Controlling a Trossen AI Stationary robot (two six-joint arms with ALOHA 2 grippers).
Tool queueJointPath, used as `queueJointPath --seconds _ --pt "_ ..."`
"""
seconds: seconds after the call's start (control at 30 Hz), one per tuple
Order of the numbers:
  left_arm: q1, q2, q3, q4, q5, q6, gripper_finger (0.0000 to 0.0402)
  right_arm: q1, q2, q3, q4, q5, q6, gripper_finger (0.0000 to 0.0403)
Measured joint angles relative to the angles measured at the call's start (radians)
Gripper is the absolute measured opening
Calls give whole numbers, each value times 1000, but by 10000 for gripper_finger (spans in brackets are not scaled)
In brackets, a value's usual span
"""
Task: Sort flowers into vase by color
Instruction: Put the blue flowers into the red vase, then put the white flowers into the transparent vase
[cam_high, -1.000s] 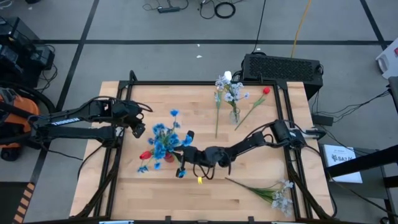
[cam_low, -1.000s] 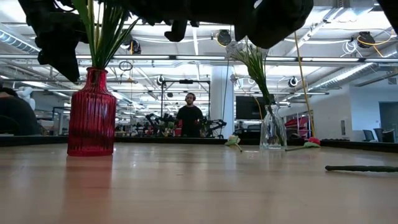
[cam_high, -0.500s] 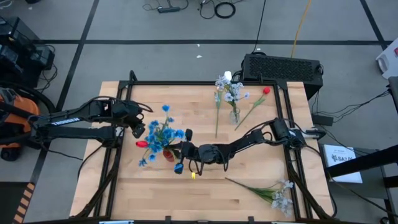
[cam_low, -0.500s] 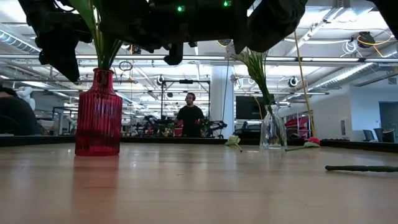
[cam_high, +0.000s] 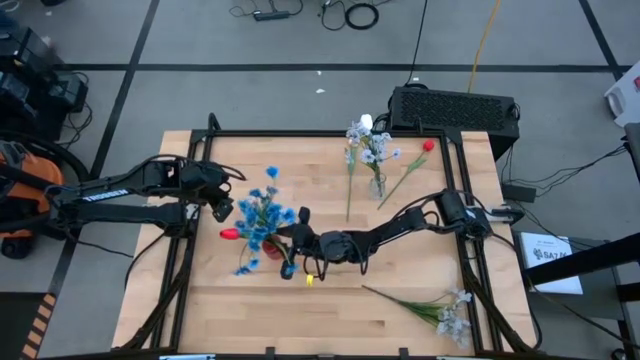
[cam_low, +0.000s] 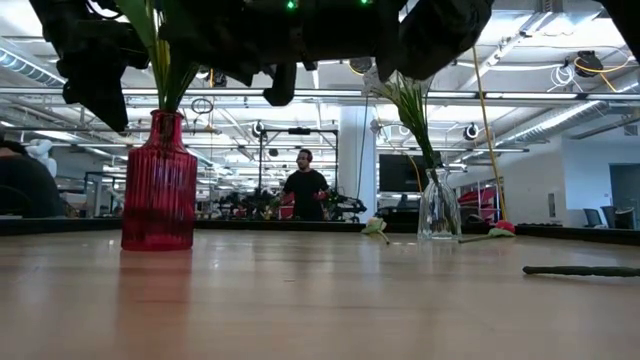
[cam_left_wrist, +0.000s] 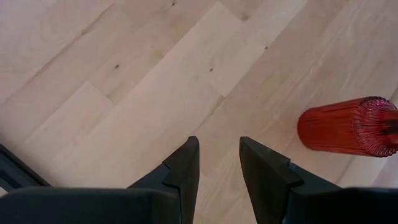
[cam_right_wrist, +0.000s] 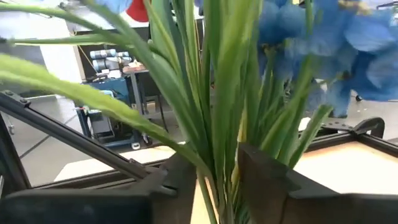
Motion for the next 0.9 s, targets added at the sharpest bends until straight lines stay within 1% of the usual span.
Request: queueJointPath --seconds 0.1,0.27,0.37,0.5,0.7,0.83,0.9 --pt "0 0 0 0 0 0 121 2 -30 0 -78 26 -2 132" --pt "0 0 0 -1 0 -2 121 13 -128 0 -355 77 6 164" --pt "0 0 0 0 0 -2 121 19 -208 0 -524 77 47 178" --pt "0 0 0 3 0 -1 121 24 -298 2 -715 71 153 190" --pt "0 0 0 3 0 -1 121 29 -411 2 -978 -26 303 193" --pt "0 0 0 3 0 0 121 28 -471 1 -1140 -97 459 187" --pt "0 0 0 3 0 0 121 28 -494 1 -1224 -131 561 181"
